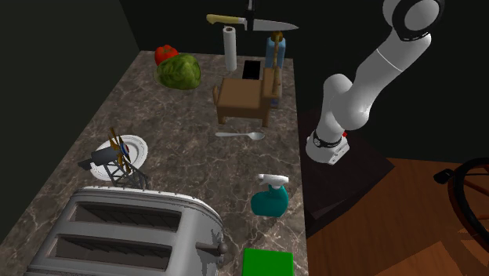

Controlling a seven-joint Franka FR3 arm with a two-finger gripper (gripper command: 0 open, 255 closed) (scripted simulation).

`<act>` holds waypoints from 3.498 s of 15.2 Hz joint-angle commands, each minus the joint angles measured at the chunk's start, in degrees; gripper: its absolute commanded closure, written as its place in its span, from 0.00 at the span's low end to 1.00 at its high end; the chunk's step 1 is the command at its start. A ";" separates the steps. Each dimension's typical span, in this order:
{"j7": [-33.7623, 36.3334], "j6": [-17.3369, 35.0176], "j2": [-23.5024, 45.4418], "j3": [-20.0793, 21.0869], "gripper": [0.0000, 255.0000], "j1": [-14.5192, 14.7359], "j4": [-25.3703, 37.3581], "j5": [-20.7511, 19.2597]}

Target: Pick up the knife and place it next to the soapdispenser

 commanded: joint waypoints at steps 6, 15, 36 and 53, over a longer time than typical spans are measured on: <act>-10.09 0.18 1.95 -7.93 1.00 -1.88 3.01 -2.40; -9.06 6.85 -1.01 -8.04 1.00 -2.61 -6.50 -3.58; -7.83 22.37 -3.72 -10.20 1.00 -4.00 -24.56 -6.03; -7.75 35.93 -1.32 -13.54 1.00 -4.44 -35.70 -7.67</act>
